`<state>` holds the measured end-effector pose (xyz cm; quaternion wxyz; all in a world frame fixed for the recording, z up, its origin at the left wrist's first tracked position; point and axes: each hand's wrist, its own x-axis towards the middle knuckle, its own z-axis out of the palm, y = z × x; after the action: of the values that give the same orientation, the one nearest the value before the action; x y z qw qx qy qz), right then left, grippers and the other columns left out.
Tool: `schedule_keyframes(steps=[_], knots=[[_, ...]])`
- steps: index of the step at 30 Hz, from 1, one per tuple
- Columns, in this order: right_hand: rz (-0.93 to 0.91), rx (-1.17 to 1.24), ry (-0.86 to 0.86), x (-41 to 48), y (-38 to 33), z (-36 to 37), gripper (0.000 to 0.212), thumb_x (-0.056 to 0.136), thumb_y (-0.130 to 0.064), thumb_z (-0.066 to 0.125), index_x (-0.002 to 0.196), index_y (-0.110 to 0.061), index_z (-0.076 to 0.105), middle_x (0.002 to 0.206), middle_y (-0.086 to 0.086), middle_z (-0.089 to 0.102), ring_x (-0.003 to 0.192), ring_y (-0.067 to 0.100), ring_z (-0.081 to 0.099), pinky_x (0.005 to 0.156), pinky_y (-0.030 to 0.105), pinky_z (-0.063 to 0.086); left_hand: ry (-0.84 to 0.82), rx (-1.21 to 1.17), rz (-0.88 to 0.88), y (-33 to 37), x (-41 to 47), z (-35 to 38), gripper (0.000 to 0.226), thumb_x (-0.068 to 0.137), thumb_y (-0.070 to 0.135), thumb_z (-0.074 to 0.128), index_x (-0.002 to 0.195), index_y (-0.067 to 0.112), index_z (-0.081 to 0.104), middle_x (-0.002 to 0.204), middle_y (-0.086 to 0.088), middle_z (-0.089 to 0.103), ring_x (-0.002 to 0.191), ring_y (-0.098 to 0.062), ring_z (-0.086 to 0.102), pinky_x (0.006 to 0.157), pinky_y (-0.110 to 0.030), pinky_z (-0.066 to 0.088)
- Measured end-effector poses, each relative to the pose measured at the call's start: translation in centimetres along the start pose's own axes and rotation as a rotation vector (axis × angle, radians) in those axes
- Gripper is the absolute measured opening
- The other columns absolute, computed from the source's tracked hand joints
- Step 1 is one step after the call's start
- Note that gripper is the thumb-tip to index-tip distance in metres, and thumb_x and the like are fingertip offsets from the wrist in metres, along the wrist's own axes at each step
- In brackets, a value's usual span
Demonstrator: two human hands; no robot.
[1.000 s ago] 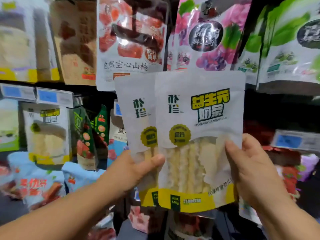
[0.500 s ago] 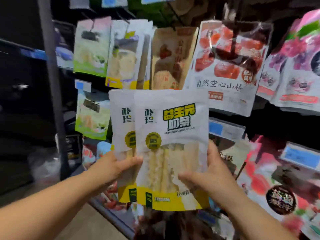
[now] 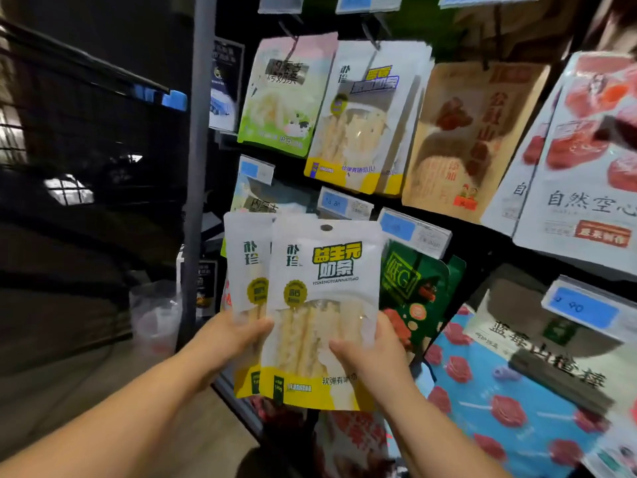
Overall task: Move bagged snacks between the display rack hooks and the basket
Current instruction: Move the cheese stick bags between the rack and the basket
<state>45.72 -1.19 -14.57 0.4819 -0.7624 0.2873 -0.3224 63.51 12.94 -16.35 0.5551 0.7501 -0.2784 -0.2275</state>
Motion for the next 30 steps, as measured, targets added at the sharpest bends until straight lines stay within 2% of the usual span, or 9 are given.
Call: schedule_keyframes(steps=[3,5,7,9,13,17,21,24,30], knots=[[0.065,0.043,-0.008,1.1,1.2,2.5,0.04,0.067,-0.02,0.075,0.101,-0.029,0.055,0.102,-0.007,0.068,0.098,0.012,0.066,0.074,0.024,0.049,0.028,0.089,-0.047,-1.3,1.8,-1.0,0.034,0.085,0.042,0.07,0.083,0.008,0.073,0.092,-0.01,0.072,0.092,-0.028,0.066,0.091,-0.039,0.049],[0.077,0.054,0.01,1.6,2.1,3.9,0.039,0.074,-0.016,0.075,0.105,-0.029,0.056,0.104,-0.01,0.068,0.099,0.008,0.065,0.073,0.019,0.047,0.038,0.138,-0.059,-2.3,3.0,-1.8,0.029,0.09,0.038,0.065,0.095,0.011,0.073,0.102,-0.009,0.071,0.1,-0.027,0.064,0.093,-0.038,0.049],[0.086,0.071,0.041,2.1,2.7,5.0,0.039,0.083,-0.005,0.072,0.106,-0.031,0.055,0.105,-0.012,0.067,0.098,0.003,0.063,0.071,0.014,0.046,0.059,0.136,-0.075,-3.2,4.2,-2.6,0.025,0.088,0.04,0.068,0.092,0.016,0.075,0.099,-0.005,0.073,0.098,-0.025,0.066,0.091,-0.039,0.051],[0.09,0.085,0.075,2.7,3.1,5.9,0.039,0.085,-0.003,0.069,0.105,-0.033,0.054,0.105,-0.012,0.066,0.097,0.001,0.062,0.07,0.013,0.045,0.097,0.087,-0.073,-4.2,5.2,-3.3,0.025,0.086,0.042,0.071,0.088,0.018,0.076,0.092,-0.001,0.075,0.093,-0.022,0.068,0.088,-0.04,0.053],[0.075,0.108,0.161,4.4,3.2,6.9,0.038,0.086,-0.006,0.069,0.104,-0.034,0.051,0.106,-0.015,0.063,0.1,0.001,0.06,0.073,0.016,0.044,0.161,0.085,-0.039,-4.8,6.7,-3.9,0.024,0.09,0.034,0.067,0.1,0.013,0.074,0.105,-0.008,0.072,0.102,-0.027,0.064,0.083,-0.031,0.044],[0.034,0.1,0.218,5.9,3.4,7.3,0.041,0.087,-0.007,0.07,0.11,-0.034,0.049,0.107,-0.017,0.06,0.1,-0.001,0.058,0.079,0.023,0.043,0.194,0.08,-0.029,-5.1,7.6,-4.1,0.026,0.092,0.032,0.065,0.107,0.012,0.071,0.111,-0.011,0.071,0.106,-0.029,0.063,0.084,-0.033,0.044],[0.007,0.093,0.26,7.0,3.8,7.7,0.049,0.087,-0.012,0.071,0.127,-0.025,0.047,0.119,-0.007,0.06,0.111,0.016,0.056,0.096,0.032,0.043,0.186,0.108,-0.031,-5.3,7.7,-4.1,0.032,0.093,0.034,0.063,0.117,0.013,0.068,0.119,-0.011,0.068,0.112,-0.03,0.06,0.088,-0.033,0.043],[-0.008,0.098,0.289,7.6,4.0,7.8,0.049,0.088,-0.013,0.07,0.129,-0.024,0.046,0.123,-0.005,0.058,0.114,0.017,0.055,0.097,0.032,0.041,0.173,0.077,-0.041,-5.6,7.5,-4.1,0.031,0.092,0.034,0.064,0.116,0.015,0.068,0.118,-0.009,0.068,0.11,-0.028,0.061,0.086,-0.03,0.042],[0.027,0.05,0.333,8.8,4.6,7.3,0.059,0.089,-0.018,0.069,0.142,-0.015,0.041,0.136,0.002,0.054,0.125,0.023,0.051,0.109,0.046,0.041,0.19,0.05,-0.068,-5.7,7.3,-3.9,0.026,0.091,0.036,0.065,0.108,0.017,0.07,0.109,-0.007,0.07,0.1,-0.026,0.062,0.085,-0.032,0.046]])
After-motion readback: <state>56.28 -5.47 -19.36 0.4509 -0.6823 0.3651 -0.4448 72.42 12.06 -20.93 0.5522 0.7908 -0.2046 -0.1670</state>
